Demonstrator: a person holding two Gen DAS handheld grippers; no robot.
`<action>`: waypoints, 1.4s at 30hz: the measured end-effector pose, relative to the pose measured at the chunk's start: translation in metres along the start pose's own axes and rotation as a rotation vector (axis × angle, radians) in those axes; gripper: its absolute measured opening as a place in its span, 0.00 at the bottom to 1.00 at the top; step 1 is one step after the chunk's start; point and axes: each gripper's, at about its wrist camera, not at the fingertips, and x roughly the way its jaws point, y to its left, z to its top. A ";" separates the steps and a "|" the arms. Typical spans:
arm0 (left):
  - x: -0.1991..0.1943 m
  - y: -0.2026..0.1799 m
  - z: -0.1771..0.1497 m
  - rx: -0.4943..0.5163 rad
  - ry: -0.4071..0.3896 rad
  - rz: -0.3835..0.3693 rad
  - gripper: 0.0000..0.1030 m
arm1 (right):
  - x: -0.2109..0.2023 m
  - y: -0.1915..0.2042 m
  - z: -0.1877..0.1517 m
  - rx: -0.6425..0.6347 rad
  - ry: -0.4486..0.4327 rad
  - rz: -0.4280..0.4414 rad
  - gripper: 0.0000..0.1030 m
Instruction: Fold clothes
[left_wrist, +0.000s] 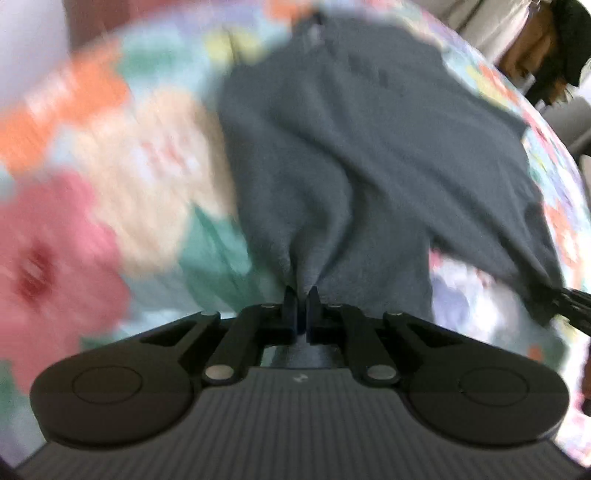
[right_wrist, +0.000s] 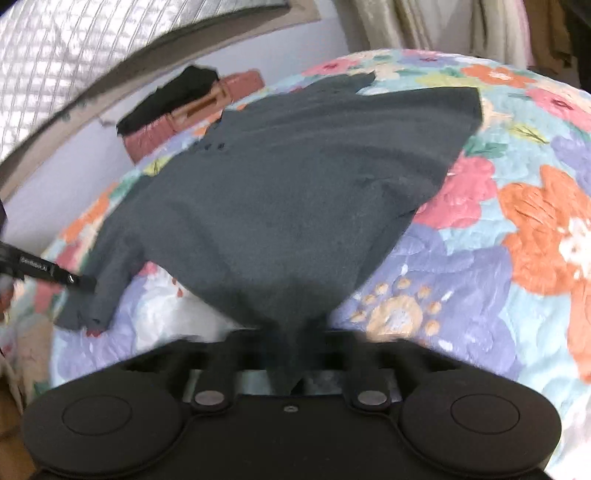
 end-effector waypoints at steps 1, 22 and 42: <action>-0.020 -0.005 0.002 0.028 -0.084 0.007 0.03 | -0.007 0.002 0.005 -0.014 -0.012 -0.013 0.04; -0.004 0.055 -0.014 -0.347 0.200 -0.188 0.44 | -0.044 -0.034 0.013 0.209 0.173 0.141 0.37; 0.004 0.063 -0.018 -0.346 0.191 -0.249 0.24 | 0.063 0.141 0.048 -0.198 0.377 0.462 0.53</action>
